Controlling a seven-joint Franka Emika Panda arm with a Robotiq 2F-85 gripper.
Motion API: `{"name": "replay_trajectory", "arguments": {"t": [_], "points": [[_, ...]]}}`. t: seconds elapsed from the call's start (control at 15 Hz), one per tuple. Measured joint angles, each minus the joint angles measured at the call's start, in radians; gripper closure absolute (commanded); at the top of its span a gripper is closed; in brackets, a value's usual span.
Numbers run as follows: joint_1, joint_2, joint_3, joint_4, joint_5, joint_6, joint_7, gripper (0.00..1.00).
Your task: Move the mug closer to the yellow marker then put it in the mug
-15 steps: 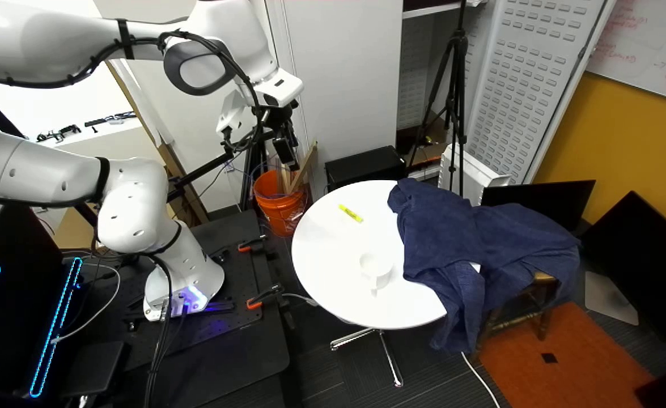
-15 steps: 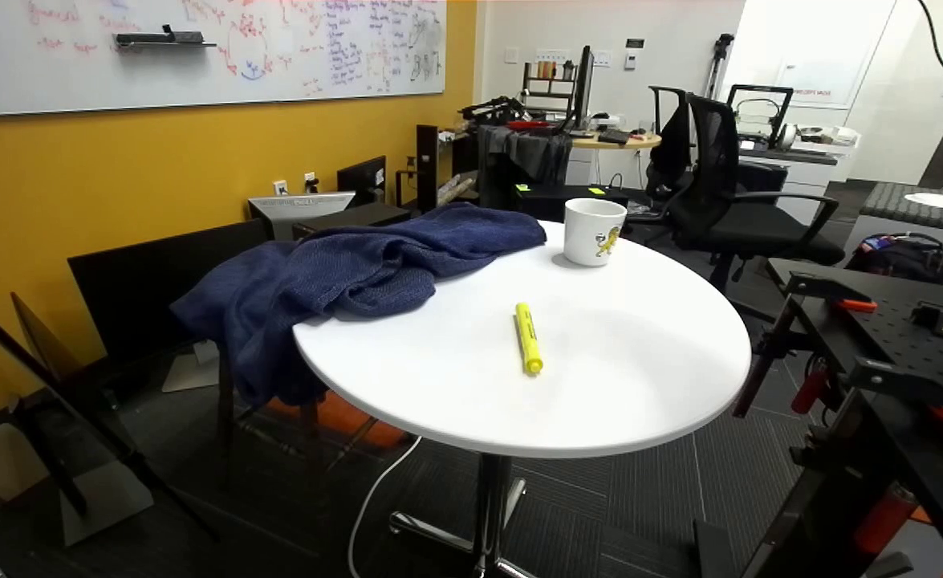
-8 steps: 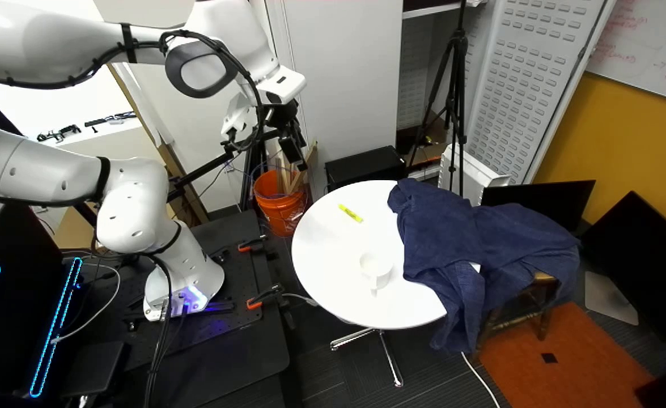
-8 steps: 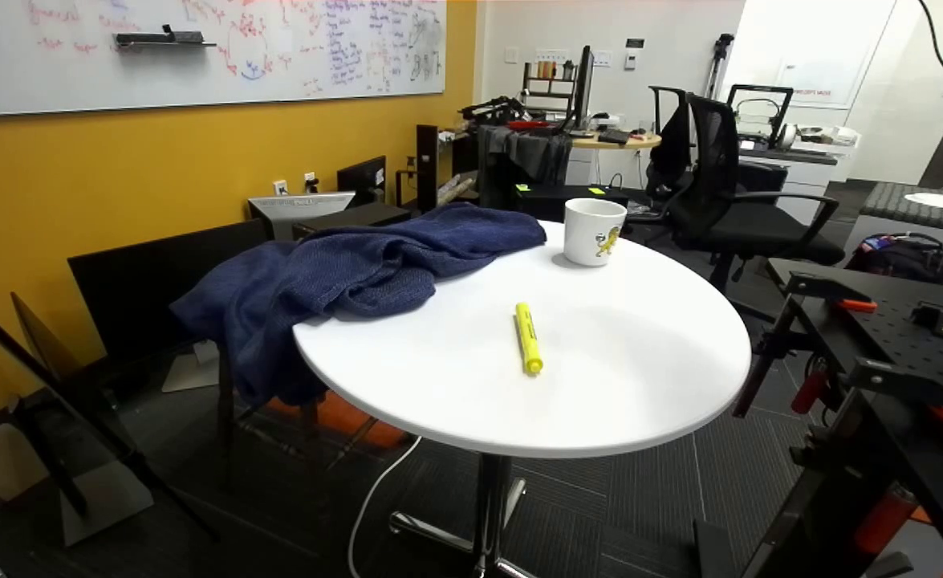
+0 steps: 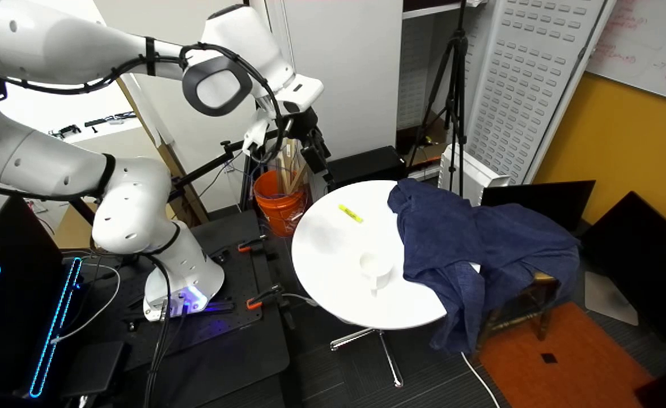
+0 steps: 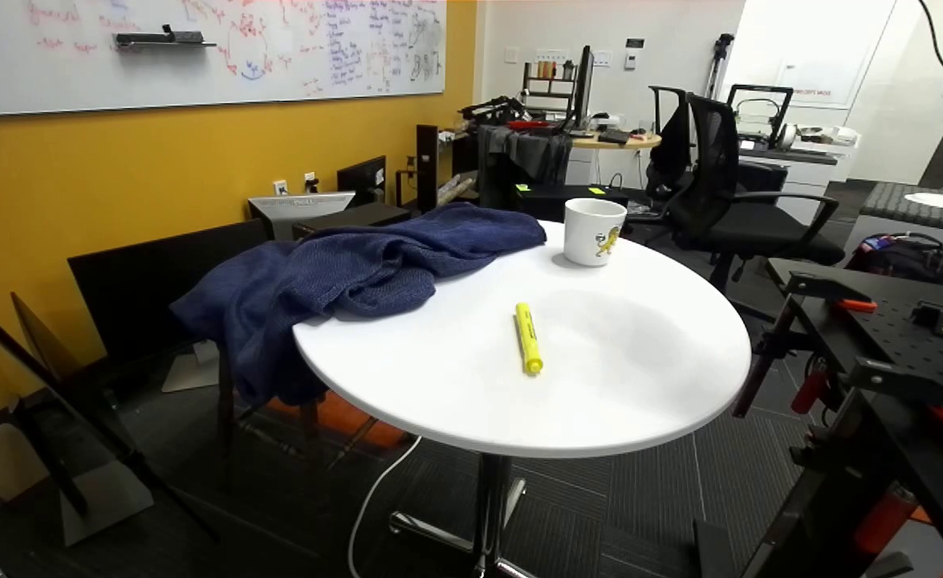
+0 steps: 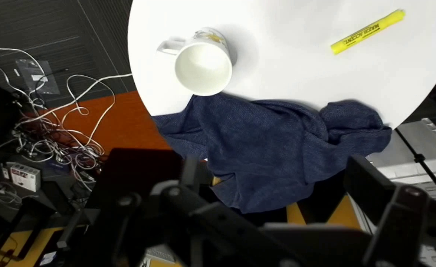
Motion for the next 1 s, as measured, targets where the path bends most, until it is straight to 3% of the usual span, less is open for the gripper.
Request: {"name": "replay_trajectory", "arguments": {"t": [0.6, 1.0], "points": [[-0.017, 0.246, -0.123, 0.009, -0.001, 0.242, -0.112, 0.0], [-0.01, 0.404, -0.141, 0.042, 0.053, 0.27, -0.161, 0.0]]}}
